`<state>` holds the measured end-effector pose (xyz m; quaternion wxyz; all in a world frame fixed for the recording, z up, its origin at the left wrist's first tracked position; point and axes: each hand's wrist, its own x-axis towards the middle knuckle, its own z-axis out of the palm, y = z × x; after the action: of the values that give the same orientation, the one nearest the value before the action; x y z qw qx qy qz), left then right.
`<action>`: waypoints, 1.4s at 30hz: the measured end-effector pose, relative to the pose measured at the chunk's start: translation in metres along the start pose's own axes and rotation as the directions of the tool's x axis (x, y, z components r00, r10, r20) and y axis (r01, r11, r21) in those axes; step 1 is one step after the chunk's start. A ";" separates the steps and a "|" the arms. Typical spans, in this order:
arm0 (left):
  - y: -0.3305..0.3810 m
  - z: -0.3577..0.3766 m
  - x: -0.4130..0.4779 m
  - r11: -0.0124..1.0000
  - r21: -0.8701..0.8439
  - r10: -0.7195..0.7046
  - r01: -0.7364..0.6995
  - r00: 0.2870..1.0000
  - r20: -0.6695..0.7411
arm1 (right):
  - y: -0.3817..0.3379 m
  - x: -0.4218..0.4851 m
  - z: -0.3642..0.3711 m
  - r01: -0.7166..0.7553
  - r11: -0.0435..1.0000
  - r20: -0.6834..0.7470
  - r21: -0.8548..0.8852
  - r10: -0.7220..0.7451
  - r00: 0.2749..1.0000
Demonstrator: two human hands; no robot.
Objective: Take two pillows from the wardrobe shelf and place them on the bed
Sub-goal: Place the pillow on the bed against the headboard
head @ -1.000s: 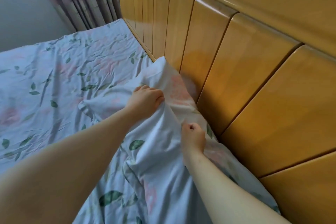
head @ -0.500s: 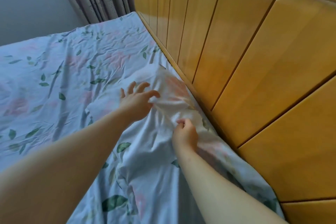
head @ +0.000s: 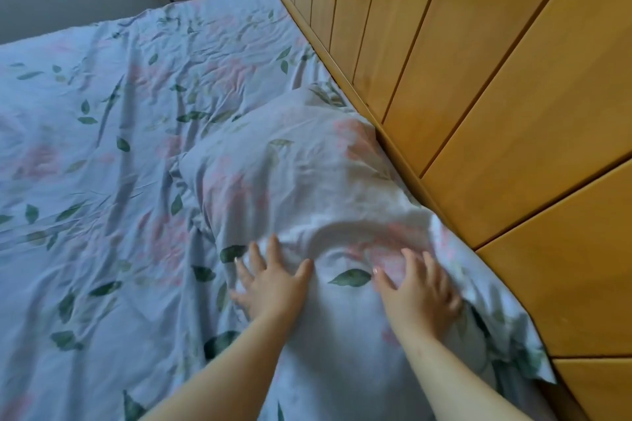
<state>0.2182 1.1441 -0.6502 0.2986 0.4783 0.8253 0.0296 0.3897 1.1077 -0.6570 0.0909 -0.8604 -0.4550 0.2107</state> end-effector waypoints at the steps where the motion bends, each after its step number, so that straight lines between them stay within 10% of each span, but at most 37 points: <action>1: -0.005 0.007 -0.006 0.993 -0.094 -0.069 0.068 0.998 -0.002 | 0.006 -0.002 0.002 -0.035 0.999 -0.002 0.005 0.035 0.999; 6: -0.028 0.031 -0.034 0.878 -0.424 -0.189 0.222 0.975 0.118 | 0.021 -0.015 0.012 -0.117 0.991 -0.035 0.062 0.119 0.992; 9: -0.044 0.038 -0.045 0.609 -0.658 -0.347 0.442 0.895 0.279 | 0.030 -0.027 0.014 -0.230 0.954 -0.082 0.192 0.249 0.965; 14: -0.057 0.033 -0.056 0.449 -0.713 -0.338 0.538 0.841 0.422 | 0.044 -0.040 0.005 -0.395 0.814 -0.122 0.426 0.484 0.866; 19: -0.049 0.006 -0.061 0.386 -0.730 -0.180 0.564 0.822 0.540 | 0.043 -0.051 -0.010 -0.608 0.269 0.220 0.747 0.763 0.607; 21: -0.038 -0.007 -0.063 0.423 -0.700 -0.145 0.576 0.805 0.575 | 0.043 -0.058 -0.016 -0.654 -0.066 0.519 0.754 0.670 0.531; 23: -0.028 -0.025 -0.065 0.465 -0.672 -0.089 0.576 0.786 0.612 | 0.046 -0.060 -0.020 -0.655 -0.224 0.679 0.722 0.417 0.605; 31: -0.051 -0.073 -0.042 0.472 -0.781 -0.138 0.410 0.909 0.393 | 0.026 -0.085 -0.048 -0.456 0.007 0.433 0.890 0.304 0.849; 38: -0.113 -0.011 -0.083 0.528 -0.551 -0.331 0.646 0.754 0.567 | 0.078 -0.137 0.006 -0.831 0.059 0.739 0.553 0.426 0.522; 42: -0.115 0.008 -0.093 0.563 -0.541 -0.348 0.625 0.773 0.530 | 0.135 -0.111 0.052 -0.822 0.062 0.737 0.566 0.409 0.538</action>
<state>0.1678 1.0045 -0.6522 0.5979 0.0753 0.7816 0.1611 0.4123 0.9380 -0.7196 0.3345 -0.7143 0.1510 0.5959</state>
